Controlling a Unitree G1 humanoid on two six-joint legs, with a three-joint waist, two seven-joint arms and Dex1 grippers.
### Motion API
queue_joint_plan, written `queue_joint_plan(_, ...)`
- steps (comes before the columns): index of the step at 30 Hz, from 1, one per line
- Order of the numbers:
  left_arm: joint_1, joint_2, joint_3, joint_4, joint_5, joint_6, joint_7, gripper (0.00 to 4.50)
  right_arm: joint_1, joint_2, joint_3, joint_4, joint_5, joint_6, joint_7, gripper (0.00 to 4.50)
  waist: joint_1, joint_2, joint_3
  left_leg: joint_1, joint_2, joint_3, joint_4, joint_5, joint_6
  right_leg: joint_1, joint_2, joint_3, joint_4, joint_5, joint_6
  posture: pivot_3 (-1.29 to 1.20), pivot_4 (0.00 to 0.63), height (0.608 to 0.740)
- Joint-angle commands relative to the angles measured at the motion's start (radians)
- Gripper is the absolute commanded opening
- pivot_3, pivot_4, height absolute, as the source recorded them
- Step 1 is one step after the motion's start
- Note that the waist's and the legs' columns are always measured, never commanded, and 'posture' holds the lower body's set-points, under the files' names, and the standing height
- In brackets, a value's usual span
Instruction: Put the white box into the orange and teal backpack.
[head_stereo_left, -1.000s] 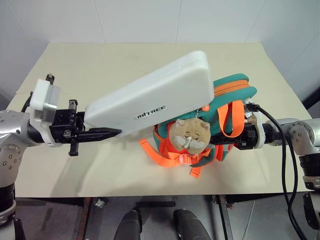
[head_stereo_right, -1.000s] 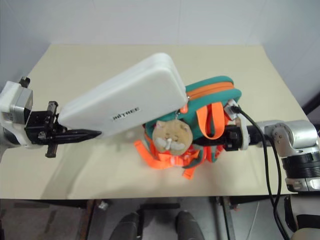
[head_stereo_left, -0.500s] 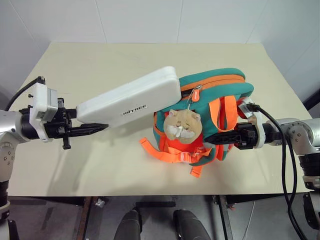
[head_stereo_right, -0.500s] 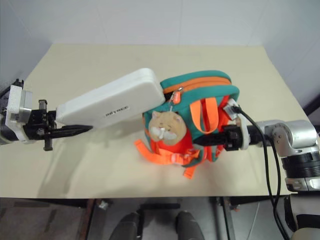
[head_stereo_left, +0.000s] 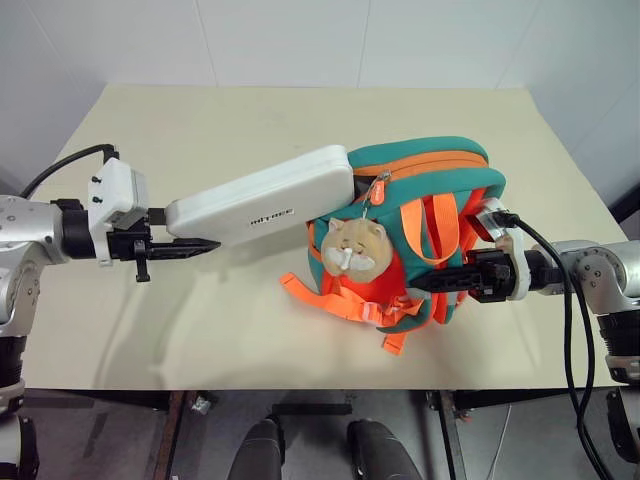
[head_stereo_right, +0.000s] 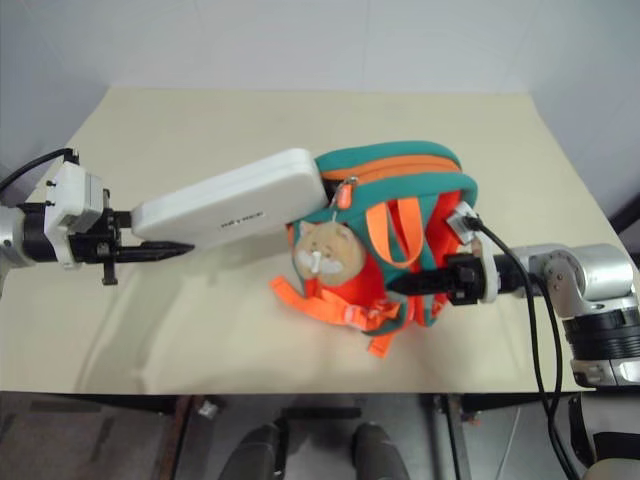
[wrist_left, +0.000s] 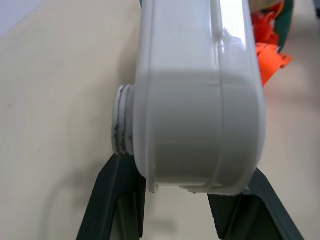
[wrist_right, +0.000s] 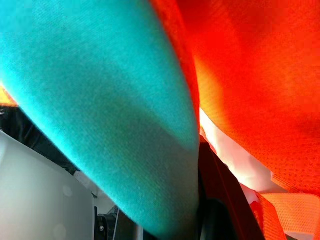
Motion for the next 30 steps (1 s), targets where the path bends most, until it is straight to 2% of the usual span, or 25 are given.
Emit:
queue_joint_plan(1, -0.115, 0.018, -0.1, 0.049, 0.095, 0.017, -0.045, 1.29, -0.009, -0.007, -0.022, -0.018, 0.015, 0.005, 0.007, 0.14, 0.004, 0.0, 0.0, 0.0, 0.0, 0.0, 0.001, 0.0, 0.0, 0.0, 0.0, 0.0, 0.0, 0.0, 0.0, 0.0, 0.15, 0.74)
queue_joint_plan(7, -0.313, 0.013, -0.188, 0.157, 0.149, 0.039, -0.144, 1.29, 0.007, -0.008, -0.034, -0.041, 0.027, 0.013, -0.001, 0.14, 0.002, 0.0, 0.0, -0.001, -0.001, 0.0, 0.003, -0.001, 0.001, 0.001, 0.0, 0.0, 0.0, 0.001, 0.001, 0.0, 0.15, 0.74)
queue_joint_plan(14, -0.497, -0.04, -0.214, 0.373, 0.237, -0.026, -0.143, 1.29, 0.037, -0.022, -0.056, -0.076, 0.044, 0.019, -0.008, 0.14, 0.0, 0.0, 0.0, -0.001, -0.001, -0.001, 0.004, 0.0, 0.001, 0.001, 0.001, 0.0, 0.003, 0.0, 0.002, 0.0, 0.15, 0.74)
queue_joint_plan(25, -0.529, -0.098, -0.176, 0.439, 0.21, -0.017, -0.158, 1.29, 0.087, -0.061, -0.13, -0.208, 0.143, 0.041, 0.013, 0.14, 0.001, 0.0, 0.0, -0.001, -0.001, -0.001, 0.008, -0.001, 0.001, 0.0, 0.0, 0.0, 0.007, -0.001, 0.003, 0.0, 0.15, 0.74)
queue_joint_plan(30, -0.601, -0.137, -0.145, 0.522, 0.169, 0.043, -0.172, 1.29, 0.069, -0.062, -0.196, -0.257, 0.228, 0.084, -0.016, 0.14, 0.001, 0.0, 0.001, -0.002, -0.001, -0.002, 0.009, -0.001, 0.001, 0.0, 0.0, -0.001, 0.007, -0.001, 0.002, 0.0, 0.15, 0.74)
